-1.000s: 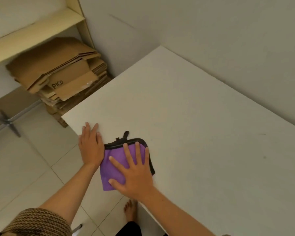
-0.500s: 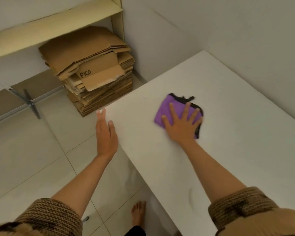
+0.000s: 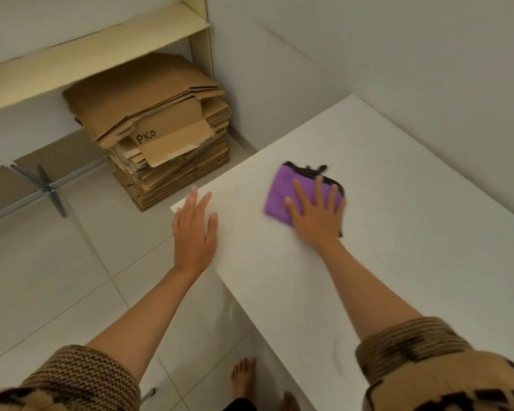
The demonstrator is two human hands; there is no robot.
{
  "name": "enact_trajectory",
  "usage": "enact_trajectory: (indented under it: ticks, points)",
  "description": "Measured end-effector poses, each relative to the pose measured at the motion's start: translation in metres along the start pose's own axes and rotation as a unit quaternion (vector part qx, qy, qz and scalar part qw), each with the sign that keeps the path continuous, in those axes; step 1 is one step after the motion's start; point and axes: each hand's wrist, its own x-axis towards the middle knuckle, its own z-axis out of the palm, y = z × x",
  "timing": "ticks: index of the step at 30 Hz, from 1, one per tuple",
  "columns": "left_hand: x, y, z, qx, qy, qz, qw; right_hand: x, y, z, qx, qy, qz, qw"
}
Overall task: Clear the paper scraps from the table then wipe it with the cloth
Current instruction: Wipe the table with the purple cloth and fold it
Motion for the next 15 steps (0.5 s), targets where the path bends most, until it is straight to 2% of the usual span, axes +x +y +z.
enact_trajectory:
  ticks: [3,5,7,9,11,12,15]
  points:
    - [0.004,0.039,0.024,-0.045,-0.070,0.076,0.994,-0.019,0.058,-0.015,0.004,-0.001,0.047,0.999]
    - [0.007,0.074,0.044,-0.101,-0.141,0.122,0.977,-0.046,0.069,-0.010,0.001,0.034,0.034,0.999]
    - [0.003,0.109,0.065,-0.122,-0.199,0.166,0.958,-0.072,0.067,-0.006,0.052,0.072,-0.006,0.996]
    - [-0.010,0.137,0.091,-0.072,-0.217,0.200,0.953,-0.086,0.071,-0.012,0.213,0.095,-0.007,0.972]
    - [-0.032,0.154,0.119,0.039,-0.200,0.238,0.949,-0.087,0.089,-0.021,0.365,0.152,0.046,0.917]
    - [-0.044,0.160,0.131,0.088,-0.202,0.255,0.942,-0.085,0.101,-0.026,0.380,0.185,0.067,0.904]
    - [-0.048,0.165,0.153,0.138,-0.225,0.310,0.913,-0.067,0.134,-0.035,0.343,0.228,0.093,0.906]
